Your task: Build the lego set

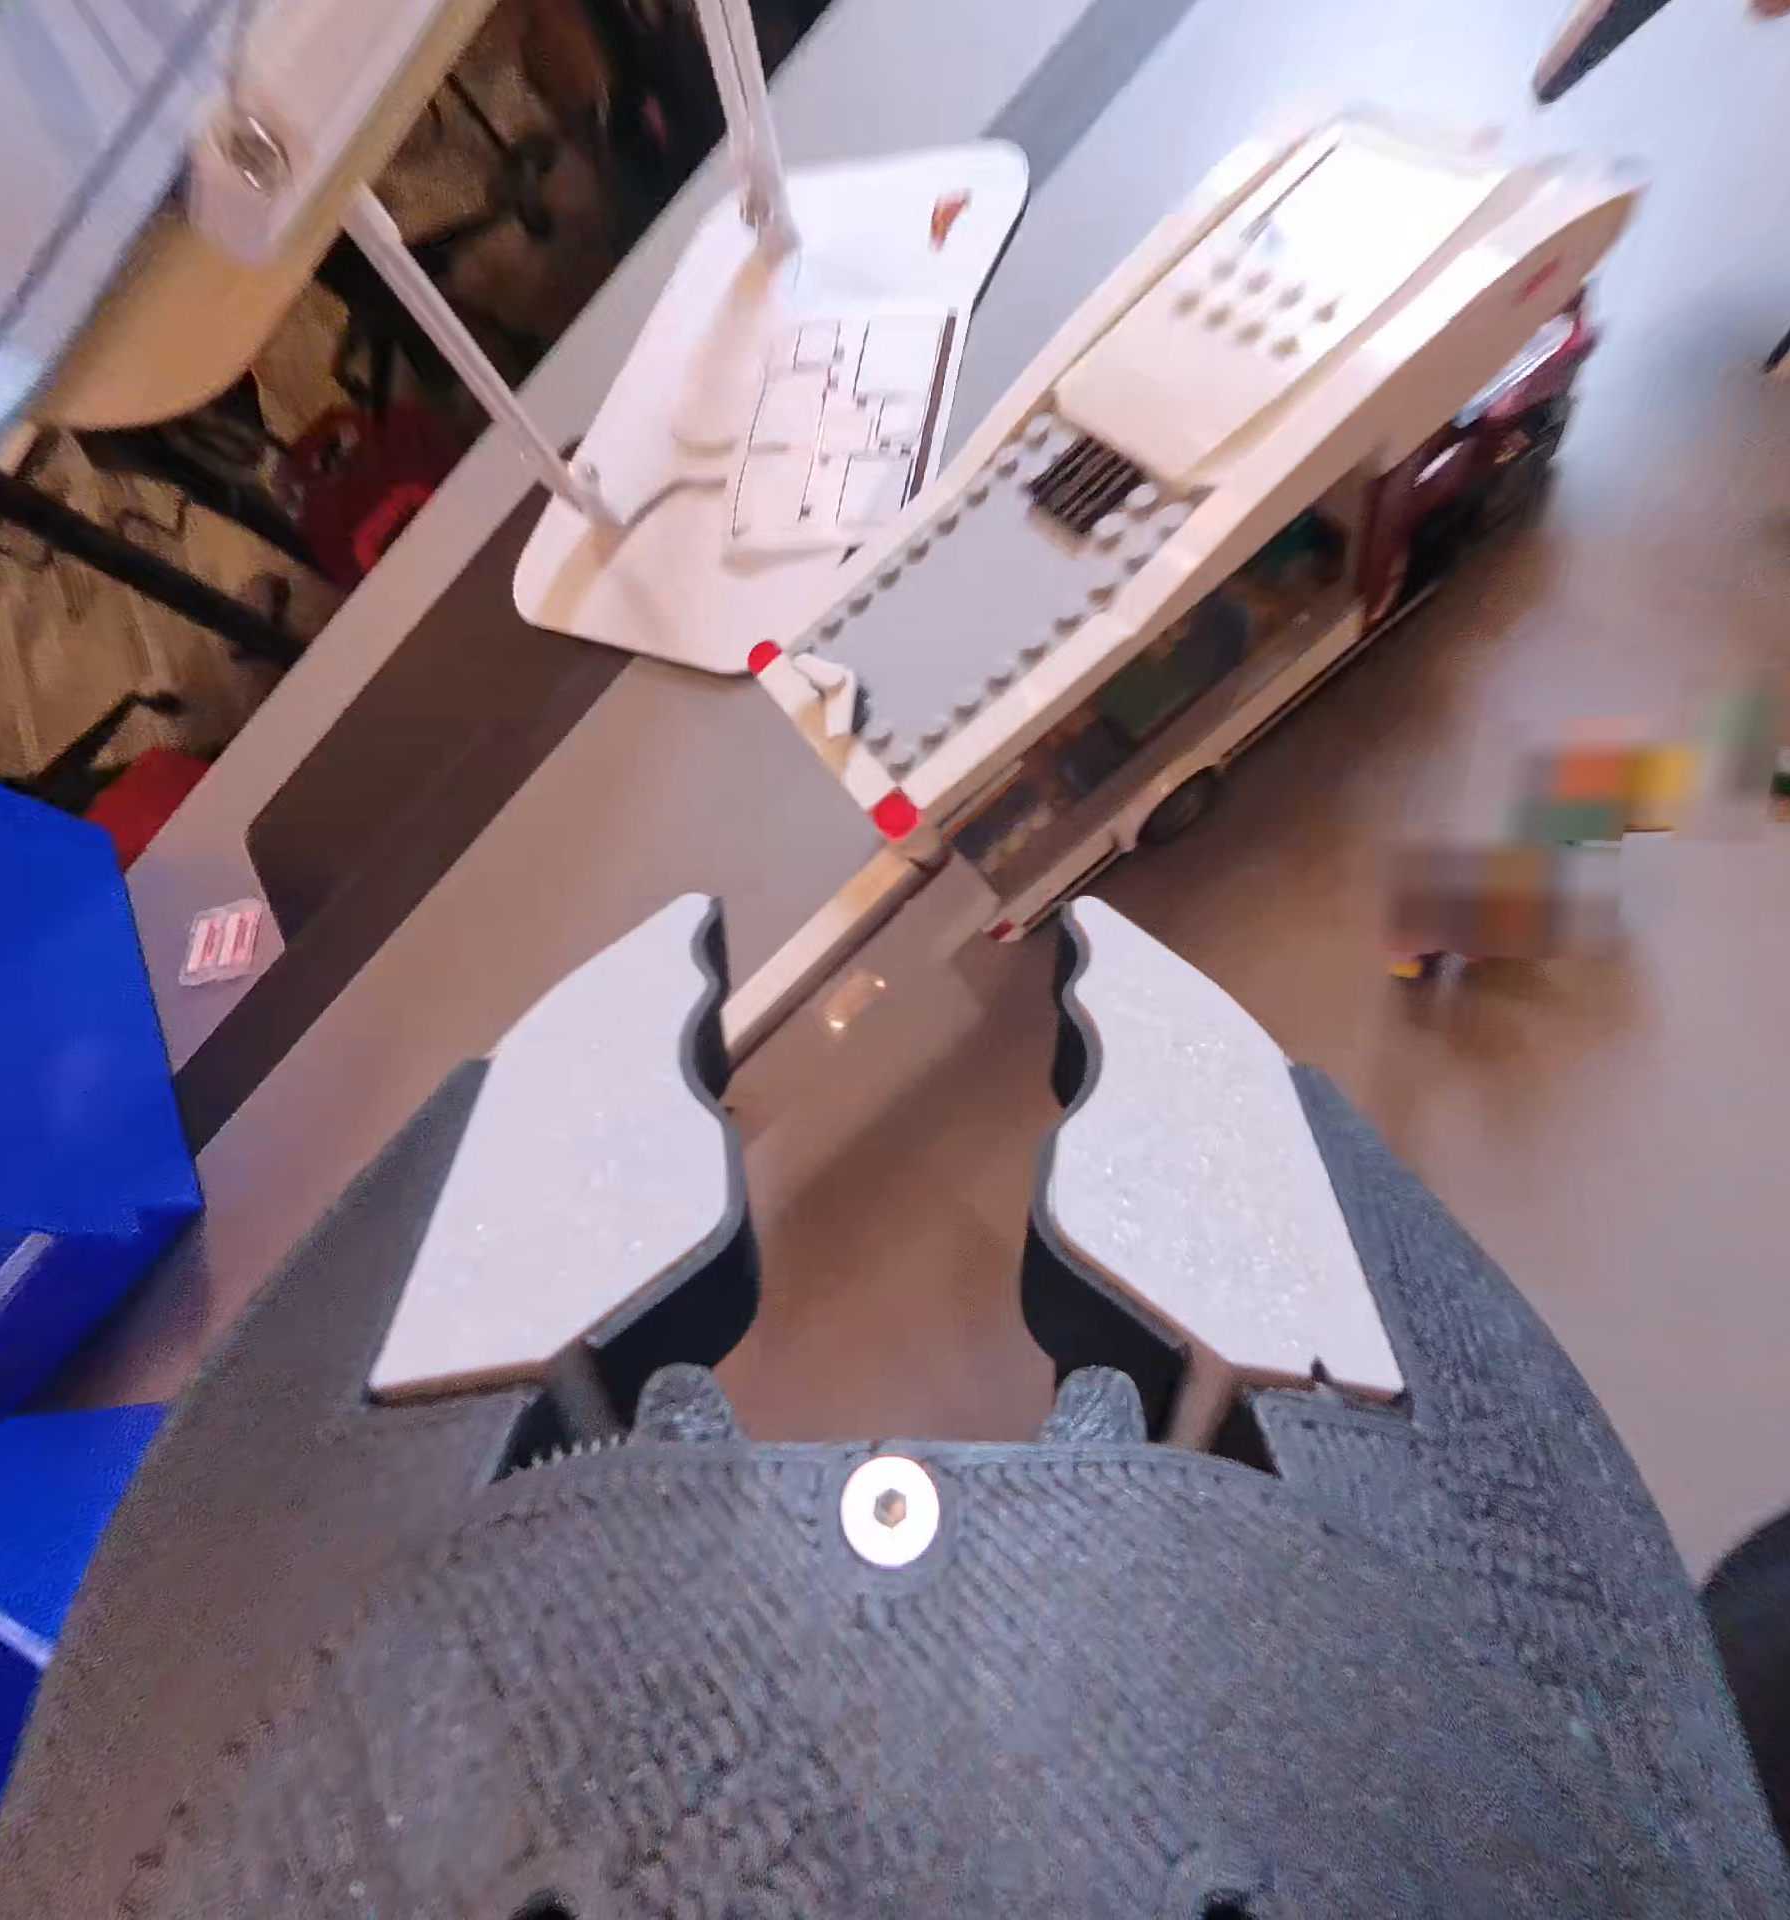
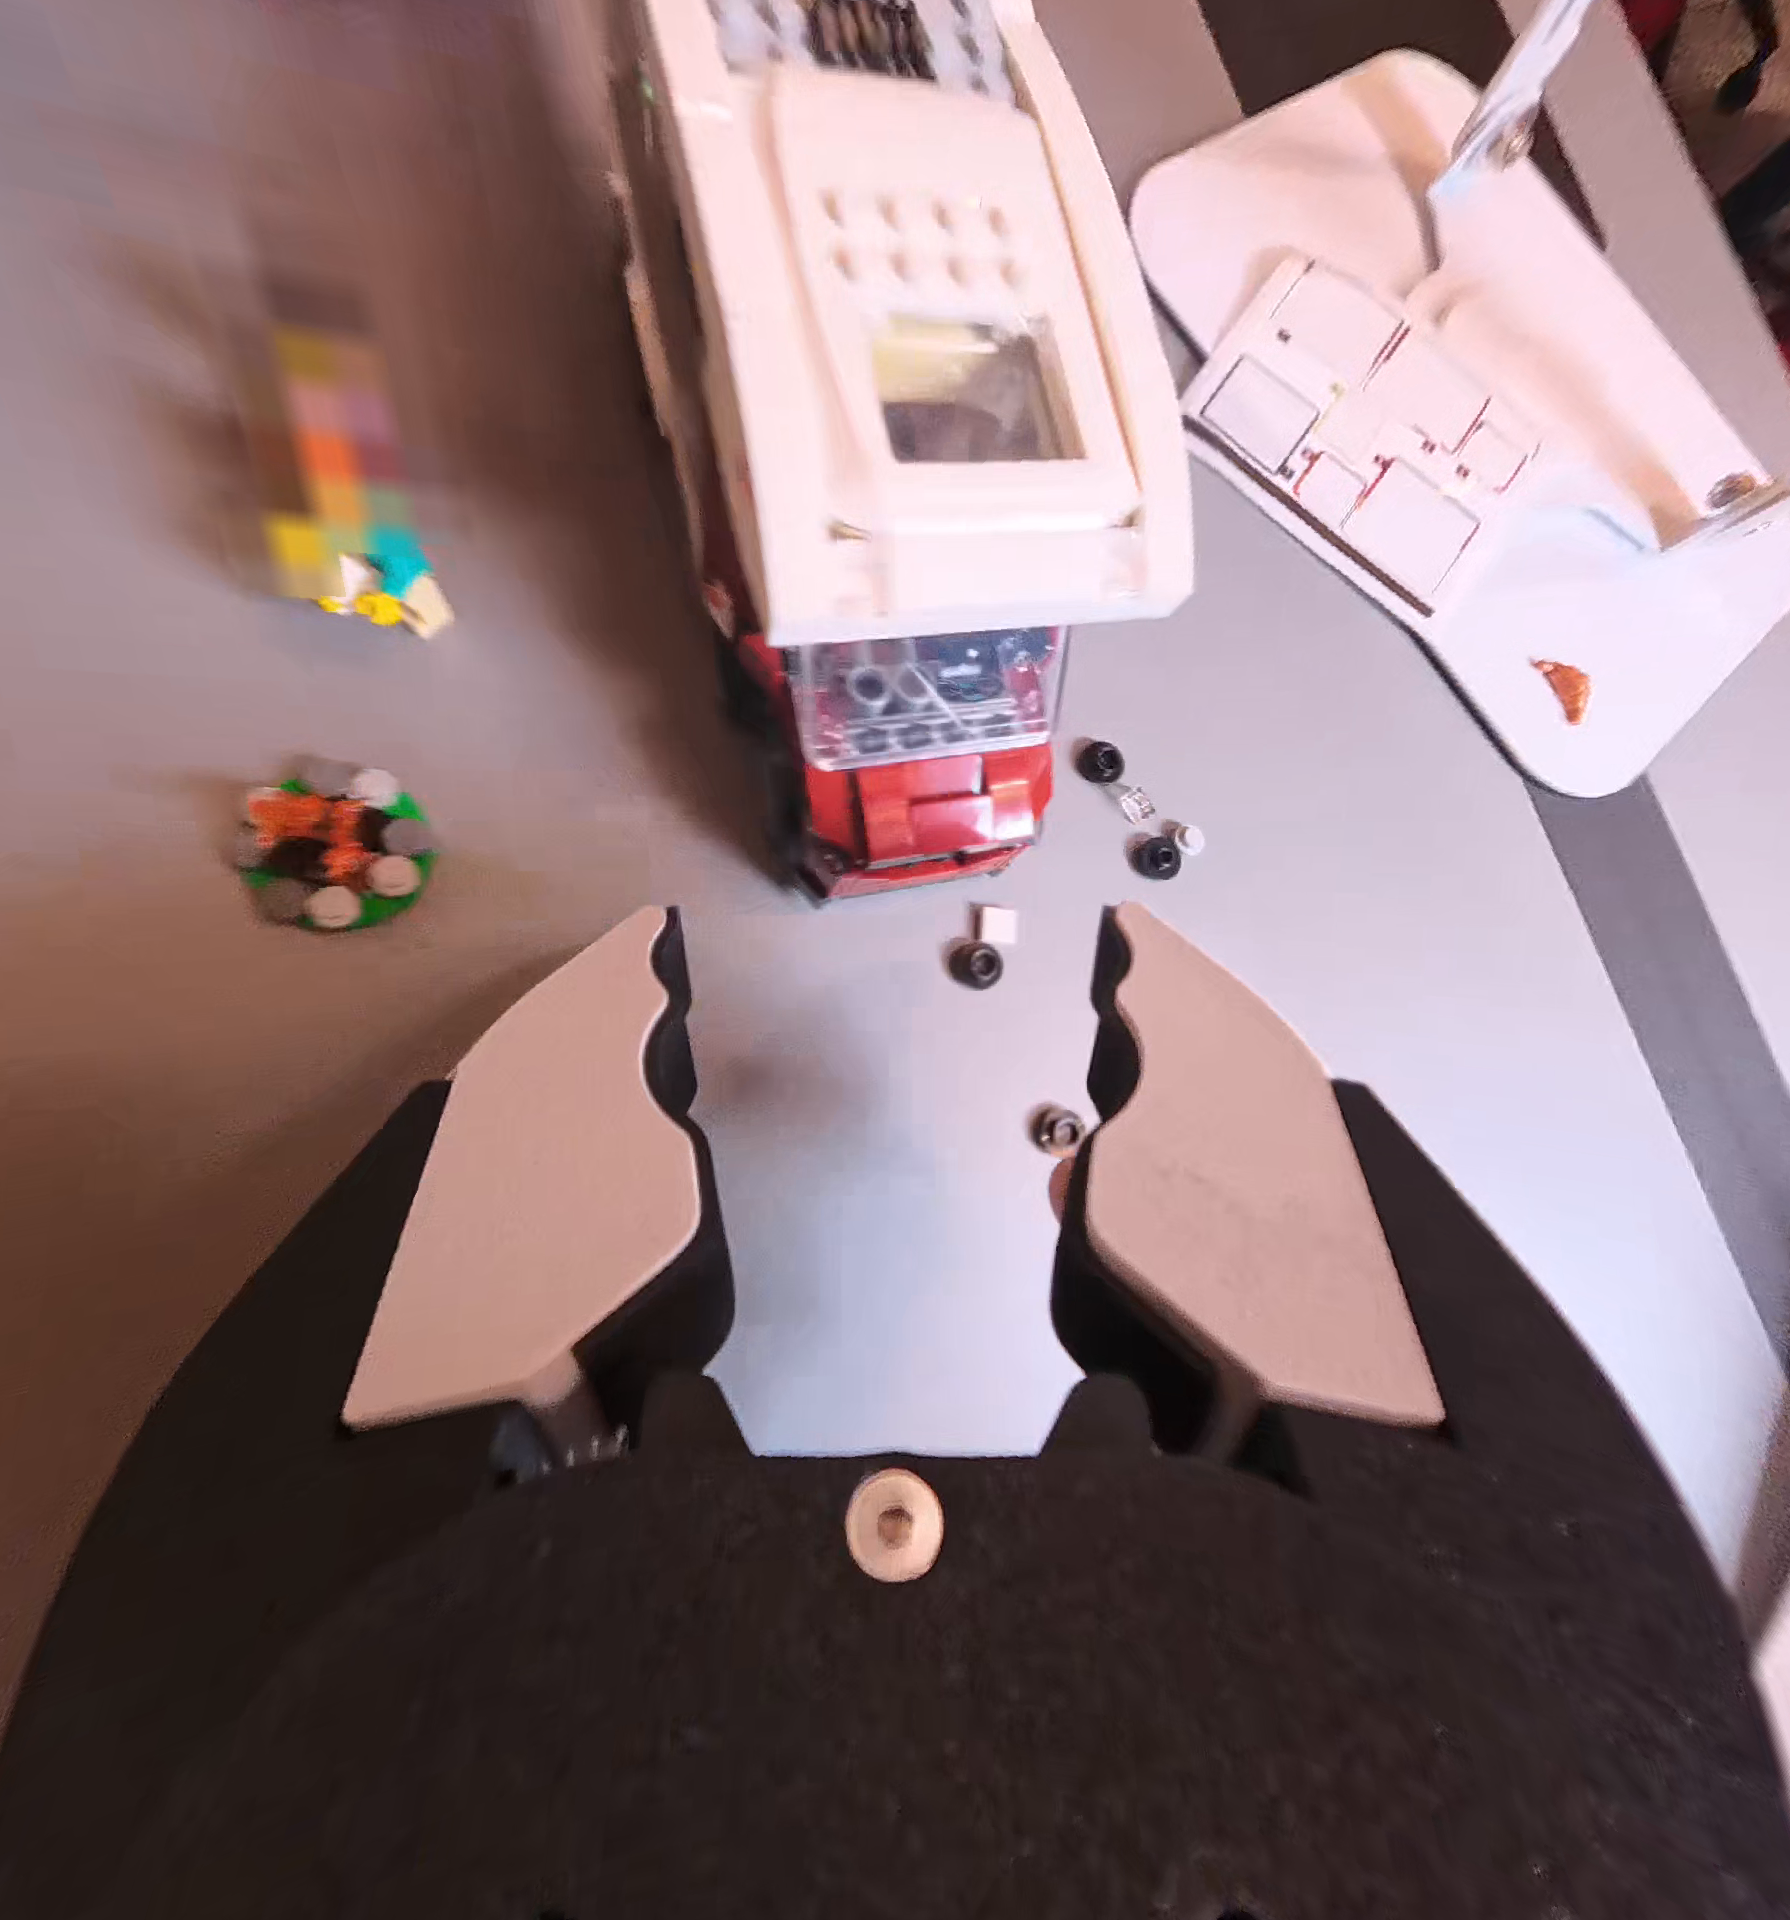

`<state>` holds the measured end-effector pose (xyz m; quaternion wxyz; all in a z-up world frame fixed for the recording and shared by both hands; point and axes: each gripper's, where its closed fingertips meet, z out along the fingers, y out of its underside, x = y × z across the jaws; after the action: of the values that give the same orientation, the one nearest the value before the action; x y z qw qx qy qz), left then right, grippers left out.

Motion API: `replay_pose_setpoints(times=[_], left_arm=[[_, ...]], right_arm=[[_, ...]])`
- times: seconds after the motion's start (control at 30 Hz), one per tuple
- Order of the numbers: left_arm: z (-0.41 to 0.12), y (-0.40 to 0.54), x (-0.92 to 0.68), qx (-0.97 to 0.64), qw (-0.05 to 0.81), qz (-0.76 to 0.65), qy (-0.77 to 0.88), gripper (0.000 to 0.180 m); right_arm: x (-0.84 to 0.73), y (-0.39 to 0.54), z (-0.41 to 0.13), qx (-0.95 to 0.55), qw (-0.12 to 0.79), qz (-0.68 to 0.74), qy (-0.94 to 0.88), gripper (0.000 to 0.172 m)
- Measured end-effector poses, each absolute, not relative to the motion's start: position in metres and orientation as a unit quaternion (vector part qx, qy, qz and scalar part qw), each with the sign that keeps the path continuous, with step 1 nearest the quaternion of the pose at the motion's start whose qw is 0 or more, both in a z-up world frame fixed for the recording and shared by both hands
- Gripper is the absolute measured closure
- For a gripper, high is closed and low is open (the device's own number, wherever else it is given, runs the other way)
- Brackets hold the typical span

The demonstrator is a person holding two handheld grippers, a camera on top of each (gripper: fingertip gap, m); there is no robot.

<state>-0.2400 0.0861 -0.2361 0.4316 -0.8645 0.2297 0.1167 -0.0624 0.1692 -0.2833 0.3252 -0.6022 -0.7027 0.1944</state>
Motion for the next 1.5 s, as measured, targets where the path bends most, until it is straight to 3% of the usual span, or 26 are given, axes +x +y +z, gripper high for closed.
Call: replay_pose_setpoints(times=[0.17,0.27,0.33,0.57,0.8,0.9,1.1,1.2,1.5], left_arm=[[-0.257,0.110,-0.238,-0.884,0.381,0.095,0.252,0.107],[-0.260,0.116,-0.230,-0.885,0.383,0.074,0.256,0.127],[-0.256,0.119,-0.233,-0.879,0.390,0.094,0.257,0.143],[-0.252,0.127,-0.213,-0.864,0.405,0.102,0.282,0.154],[-0.256,0.134,-0.199,-0.856,0.405,0.123,0.297,0.154],[-0.247,0.126,-0.202,-0.854,0.421,0.114,0.282,0.144],[-0.205,0.054,-0.180,-0.824,0.539,-0.072,0.161,0.144],[-0.206,0.008,-0.161,-0.807,0.570,-0.126,0.089,0.156],[-0.235,-0.049,-0.152,-0.819,0.572,0.047,0.018,0.180]], right_arm=[[-0.089,0.166,-0.289,-0.591,0.294,0.250,-0.709,0.095],[-0.098,0.171,-0.295,-0.587,0.290,0.234,-0.719,0.113],[-0.099,0.171,-0.295,-0.586,0.280,0.247,-0.719,0.114],[-0.074,0.180,-0.292,-0.603,0.253,0.256,-0.712,0.115],[-0.060,0.182,-0.294,-0.619,0.286,0.243,-0.690,0.115],[-0.054,0.183,-0.284,-0.624,0.309,0.241,-0.676,0.111],[-0.007,0.144,-0.226,-0.643,0.401,0.286,-0.586,0.112],[0.016,0.098,-0.226,-0.688,0.409,0.299,-0.520,0.118],[0.033,0.019,-0.245,-0.720,0.490,0.223,-0.438,0.124]])
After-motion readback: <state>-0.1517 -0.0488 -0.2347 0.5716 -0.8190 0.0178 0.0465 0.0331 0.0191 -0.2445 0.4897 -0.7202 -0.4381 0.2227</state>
